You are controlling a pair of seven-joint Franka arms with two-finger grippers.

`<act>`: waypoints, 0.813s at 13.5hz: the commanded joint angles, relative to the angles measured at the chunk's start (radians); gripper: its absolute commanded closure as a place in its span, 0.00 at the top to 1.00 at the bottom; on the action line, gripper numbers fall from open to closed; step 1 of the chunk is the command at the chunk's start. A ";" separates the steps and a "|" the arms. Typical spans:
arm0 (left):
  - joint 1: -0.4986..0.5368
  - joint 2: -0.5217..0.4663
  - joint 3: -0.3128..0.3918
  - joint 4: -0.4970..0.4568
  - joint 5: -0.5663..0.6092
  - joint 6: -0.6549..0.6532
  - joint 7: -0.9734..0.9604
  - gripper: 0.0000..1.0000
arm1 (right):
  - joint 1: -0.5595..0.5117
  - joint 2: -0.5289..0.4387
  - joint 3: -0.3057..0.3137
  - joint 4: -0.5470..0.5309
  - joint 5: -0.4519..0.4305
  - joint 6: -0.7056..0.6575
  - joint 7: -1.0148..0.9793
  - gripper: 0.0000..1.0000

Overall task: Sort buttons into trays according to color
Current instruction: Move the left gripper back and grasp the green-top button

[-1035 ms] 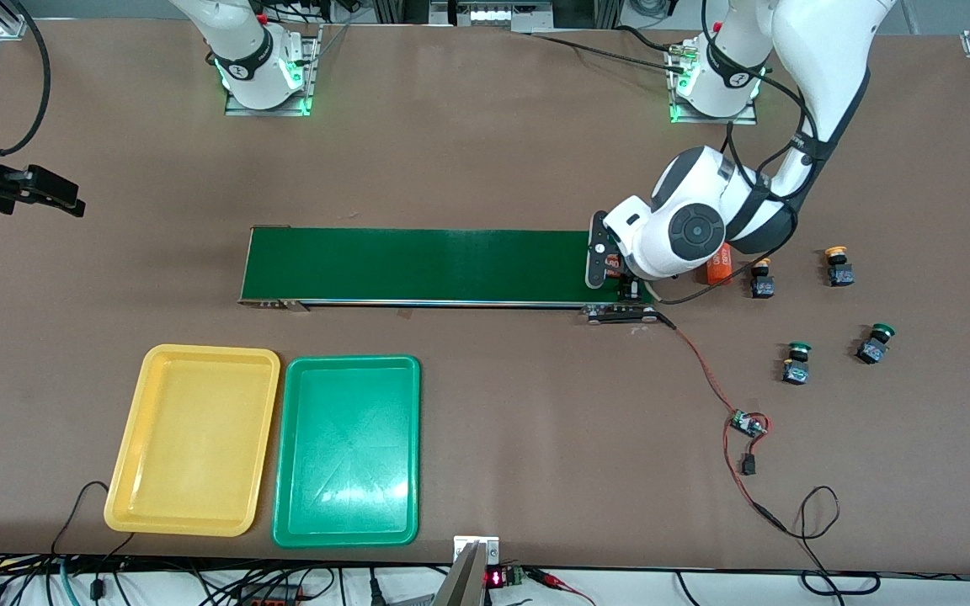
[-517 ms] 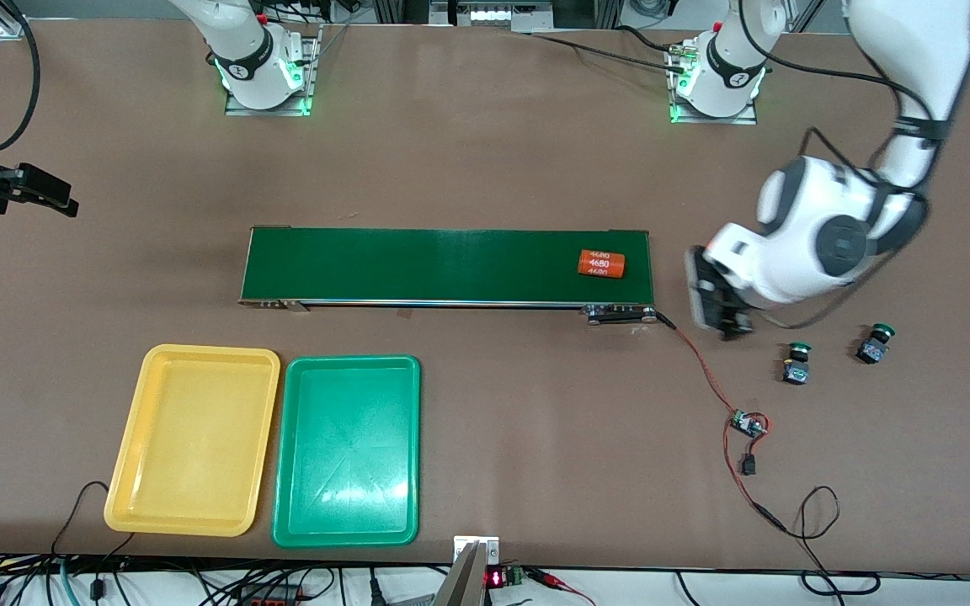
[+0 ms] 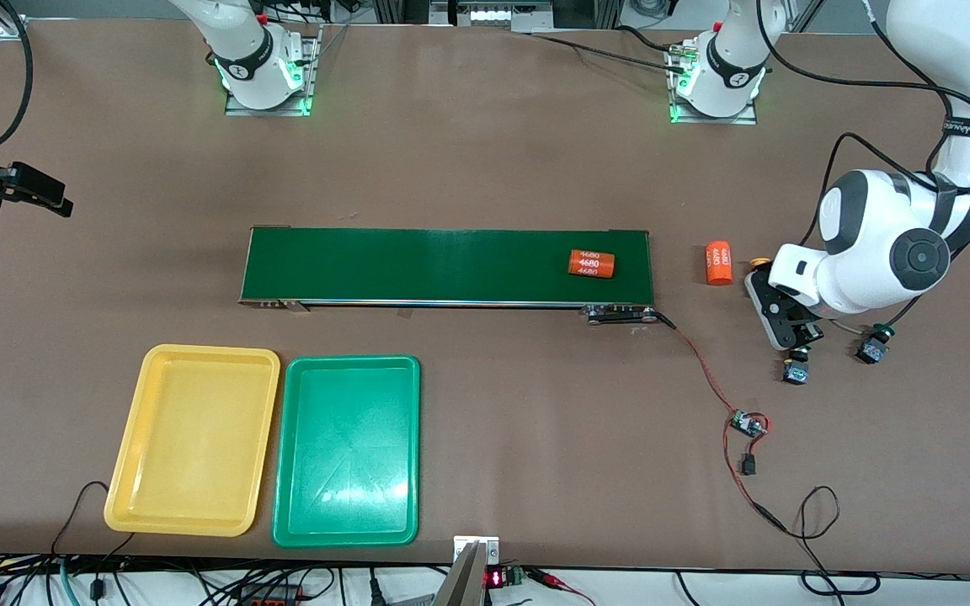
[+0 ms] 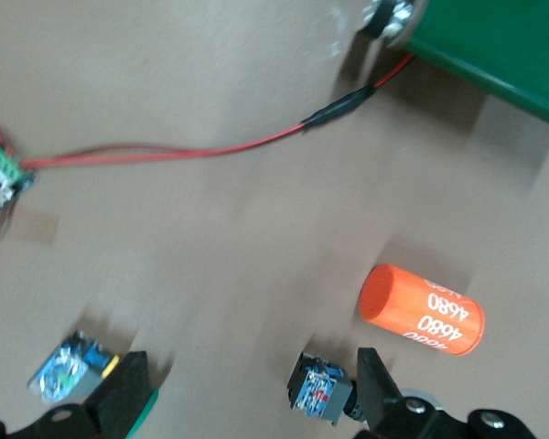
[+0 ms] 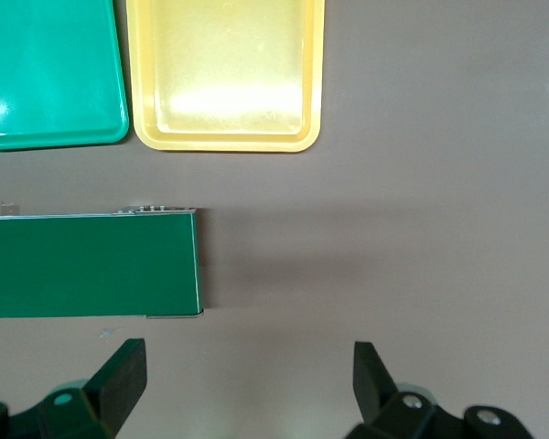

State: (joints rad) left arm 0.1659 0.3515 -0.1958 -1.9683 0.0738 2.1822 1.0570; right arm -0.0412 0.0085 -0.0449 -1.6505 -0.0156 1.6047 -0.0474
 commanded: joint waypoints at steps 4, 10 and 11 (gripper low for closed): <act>-0.005 0.075 0.073 0.083 0.109 0.008 -0.389 1.00 | -0.011 0.007 0.005 0.024 0.014 -0.008 0.000 1.00; 0.055 0.295 0.087 0.311 0.054 0.007 -0.436 1.00 | -0.009 0.008 0.005 0.024 0.013 -0.008 -0.002 1.00; 0.053 0.312 0.087 0.327 0.041 0.007 -0.439 1.00 | -0.009 0.008 0.005 0.024 0.013 -0.008 -0.002 1.00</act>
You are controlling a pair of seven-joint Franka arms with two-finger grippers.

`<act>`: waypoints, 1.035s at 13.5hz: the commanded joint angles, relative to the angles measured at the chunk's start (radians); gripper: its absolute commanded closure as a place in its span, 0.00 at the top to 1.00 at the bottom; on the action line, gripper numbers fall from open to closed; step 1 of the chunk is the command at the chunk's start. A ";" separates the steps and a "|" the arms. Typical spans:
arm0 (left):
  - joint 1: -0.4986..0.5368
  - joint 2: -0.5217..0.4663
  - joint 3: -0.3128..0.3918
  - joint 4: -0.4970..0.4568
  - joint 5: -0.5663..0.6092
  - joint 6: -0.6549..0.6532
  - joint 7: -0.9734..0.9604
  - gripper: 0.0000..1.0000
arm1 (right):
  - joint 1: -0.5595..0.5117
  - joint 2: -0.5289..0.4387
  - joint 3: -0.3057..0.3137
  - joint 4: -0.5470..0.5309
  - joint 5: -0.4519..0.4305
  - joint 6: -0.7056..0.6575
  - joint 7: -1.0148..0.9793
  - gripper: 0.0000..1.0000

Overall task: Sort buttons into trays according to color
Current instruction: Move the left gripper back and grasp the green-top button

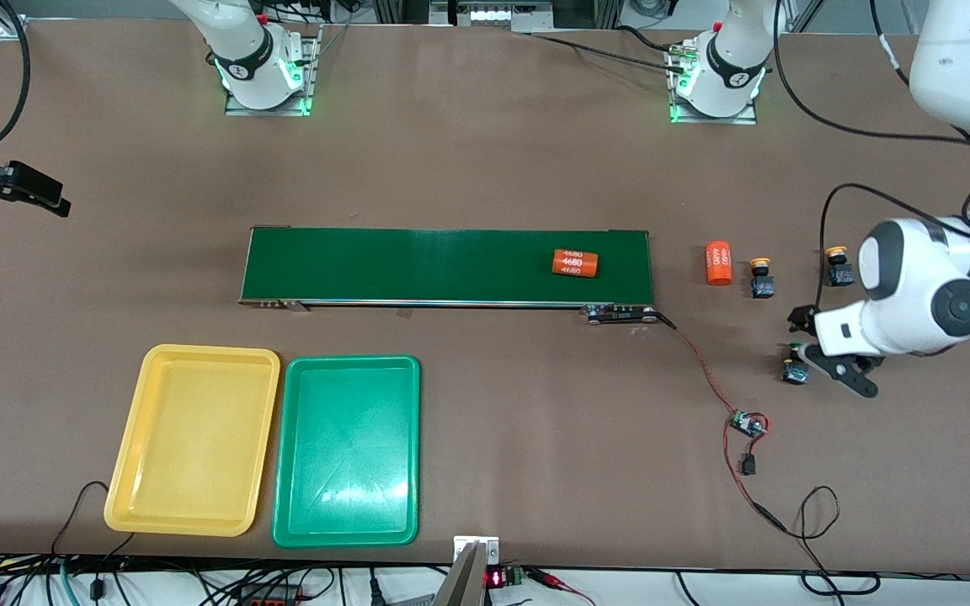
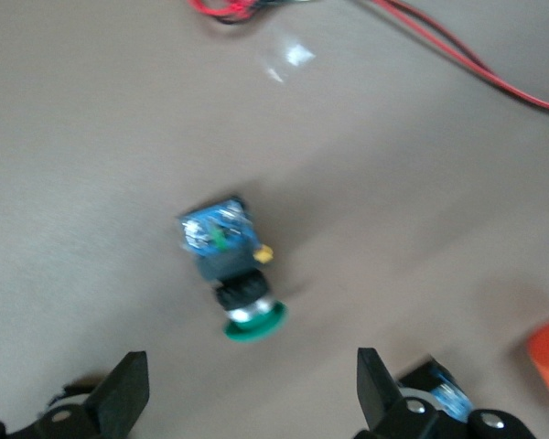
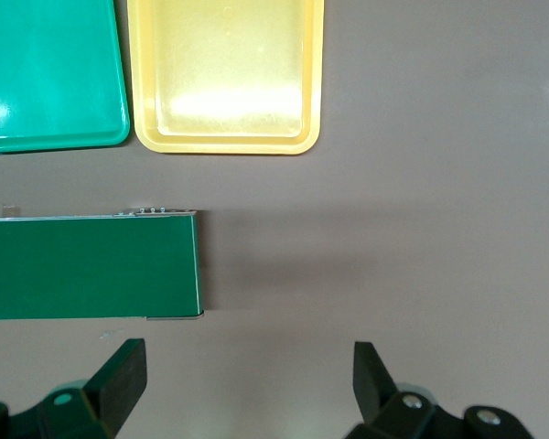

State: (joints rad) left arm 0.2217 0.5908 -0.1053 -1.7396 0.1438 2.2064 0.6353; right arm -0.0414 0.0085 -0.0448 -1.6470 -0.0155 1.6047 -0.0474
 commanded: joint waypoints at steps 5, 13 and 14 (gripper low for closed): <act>-0.002 0.147 -0.004 0.121 -0.159 -0.014 -0.040 1.00 | -0.009 0.008 0.005 0.021 0.012 -0.008 0.003 1.00; -0.012 0.121 -0.005 0.121 -0.156 -0.027 -0.029 0.00 | -0.009 0.010 0.005 0.021 0.012 -0.006 0.006 1.00; -0.018 0.100 -0.016 0.117 -0.156 -0.037 -0.032 0.00 | -0.009 0.010 0.005 0.021 0.012 -0.006 0.006 1.00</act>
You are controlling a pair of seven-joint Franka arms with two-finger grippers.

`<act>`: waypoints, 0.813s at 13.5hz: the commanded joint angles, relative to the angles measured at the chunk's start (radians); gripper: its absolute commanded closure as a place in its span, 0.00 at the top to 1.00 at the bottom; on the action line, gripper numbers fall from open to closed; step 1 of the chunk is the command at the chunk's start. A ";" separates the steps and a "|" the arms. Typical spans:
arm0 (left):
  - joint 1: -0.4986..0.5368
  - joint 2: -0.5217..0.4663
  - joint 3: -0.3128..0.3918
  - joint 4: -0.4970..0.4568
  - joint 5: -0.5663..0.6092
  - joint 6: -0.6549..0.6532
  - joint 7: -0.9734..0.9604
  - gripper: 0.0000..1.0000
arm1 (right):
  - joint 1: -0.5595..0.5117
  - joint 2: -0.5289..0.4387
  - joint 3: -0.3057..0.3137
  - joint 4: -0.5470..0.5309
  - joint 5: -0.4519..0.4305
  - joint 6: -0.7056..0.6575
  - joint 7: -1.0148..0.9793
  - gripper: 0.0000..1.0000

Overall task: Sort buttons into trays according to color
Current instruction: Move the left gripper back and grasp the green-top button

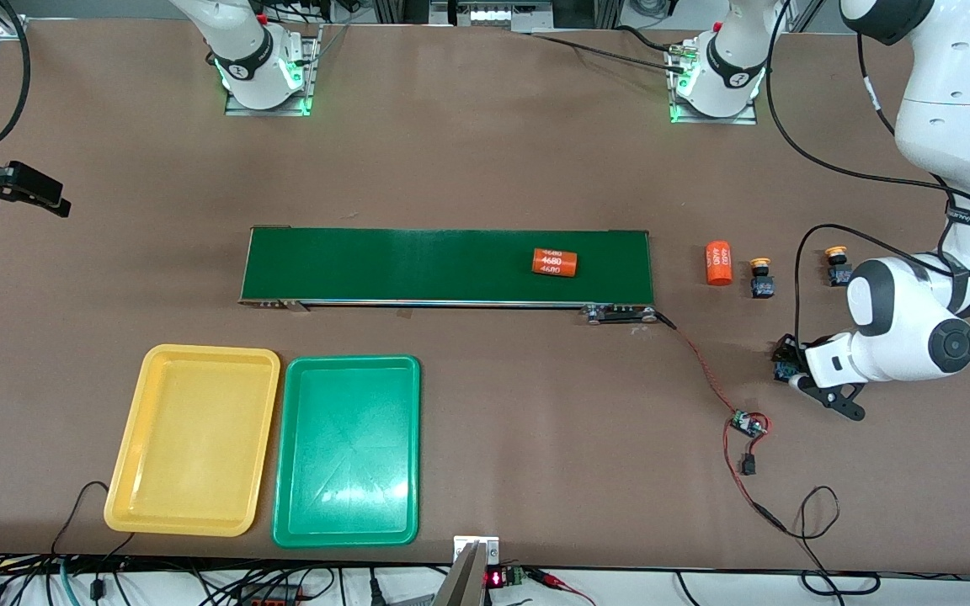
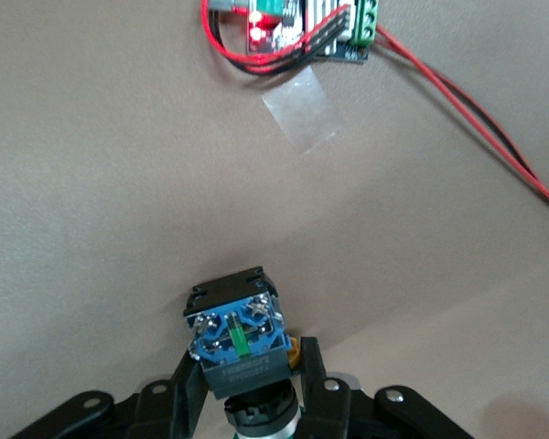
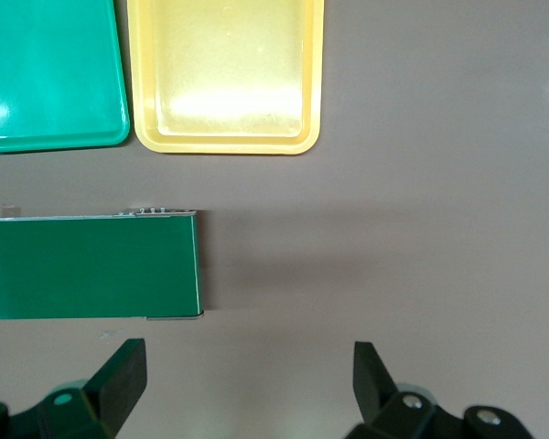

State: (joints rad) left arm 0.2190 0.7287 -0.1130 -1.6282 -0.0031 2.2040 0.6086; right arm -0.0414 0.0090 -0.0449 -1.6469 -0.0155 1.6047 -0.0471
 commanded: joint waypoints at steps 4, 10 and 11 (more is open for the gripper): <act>-0.090 -0.109 -0.016 -0.002 -0.015 -0.128 -0.108 0.00 | -0.009 0.009 0.007 0.021 0.014 -0.006 0.003 1.00; -0.194 -0.282 -0.157 -0.120 -0.026 -0.248 -0.508 0.00 | 0.006 0.085 0.016 0.067 0.015 -0.014 -0.002 1.00; -0.194 -0.302 -0.206 -0.148 -0.026 -0.242 -0.606 0.00 | 0.002 0.083 0.010 0.078 0.028 -0.023 -0.003 1.00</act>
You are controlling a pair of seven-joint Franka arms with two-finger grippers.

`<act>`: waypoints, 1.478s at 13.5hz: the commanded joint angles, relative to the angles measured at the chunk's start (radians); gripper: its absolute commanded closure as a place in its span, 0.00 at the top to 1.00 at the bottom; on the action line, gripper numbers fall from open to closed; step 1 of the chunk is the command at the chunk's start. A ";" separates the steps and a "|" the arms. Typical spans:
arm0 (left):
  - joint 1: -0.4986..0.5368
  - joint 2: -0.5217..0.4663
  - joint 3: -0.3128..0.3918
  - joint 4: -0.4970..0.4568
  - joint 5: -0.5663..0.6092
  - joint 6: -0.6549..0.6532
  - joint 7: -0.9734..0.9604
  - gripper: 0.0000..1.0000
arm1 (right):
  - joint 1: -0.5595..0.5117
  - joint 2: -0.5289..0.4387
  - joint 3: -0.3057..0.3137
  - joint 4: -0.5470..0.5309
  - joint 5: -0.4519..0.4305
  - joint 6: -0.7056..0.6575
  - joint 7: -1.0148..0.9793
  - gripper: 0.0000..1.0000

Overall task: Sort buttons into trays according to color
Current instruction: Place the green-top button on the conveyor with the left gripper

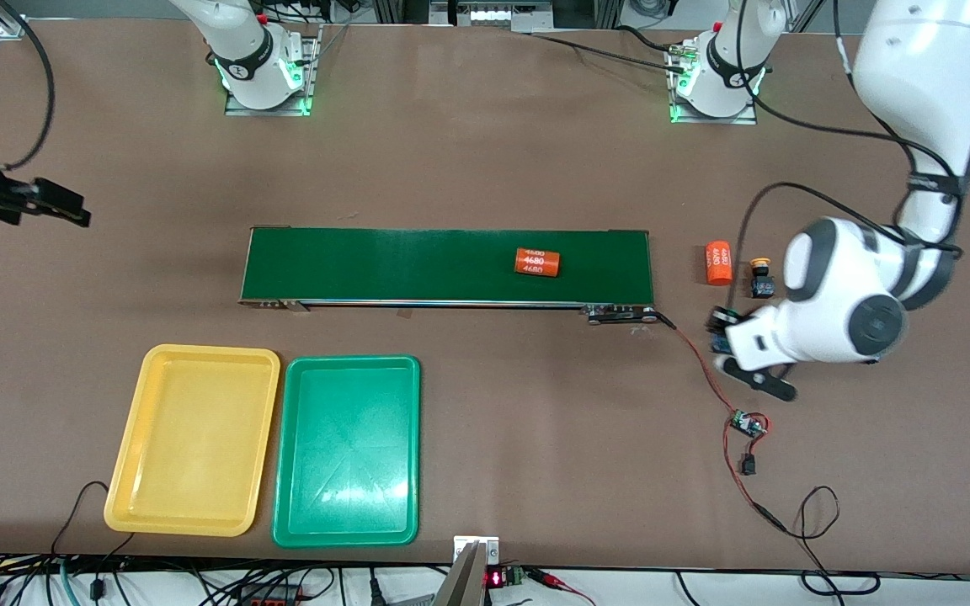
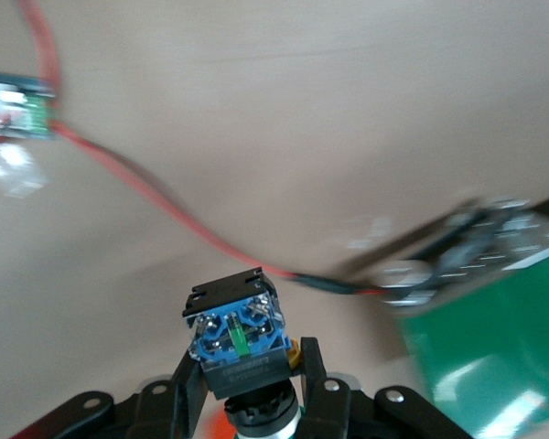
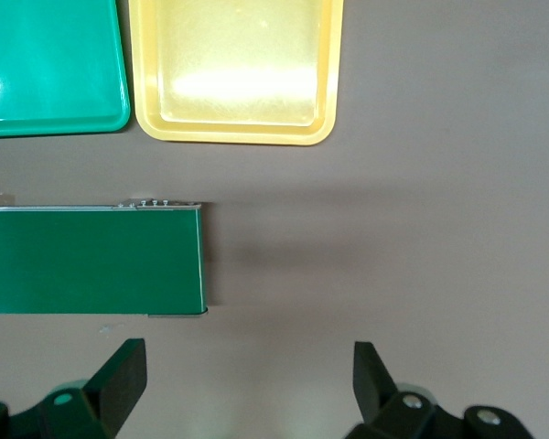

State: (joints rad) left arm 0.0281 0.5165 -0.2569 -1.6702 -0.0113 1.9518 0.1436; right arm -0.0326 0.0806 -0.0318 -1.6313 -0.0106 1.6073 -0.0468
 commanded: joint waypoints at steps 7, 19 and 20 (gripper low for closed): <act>-0.004 -0.150 -0.179 -0.304 -0.062 0.191 -0.291 0.00 | -0.012 0.013 -0.005 0.068 0.034 -0.043 -0.004 1.00; 0.013 -0.164 -0.265 -0.410 -0.084 0.297 -0.329 1.00 | -0.006 0.008 -0.002 0.062 0.031 -0.078 -0.011 1.00; 0.021 -0.167 -0.263 -0.407 -0.084 0.295 -0.329 1.00 | -0.003 0.008 0.001 0.064 0.026 -0.079 -0.010 1.00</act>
State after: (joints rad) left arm 0.0246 0.3871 -0.5147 -2.0558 -0.0737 2.2446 -0.2026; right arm -0.0361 0.0941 -0.0379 -1.5775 0.0076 1.5504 -0.0491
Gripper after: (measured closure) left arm 0.242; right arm 0.000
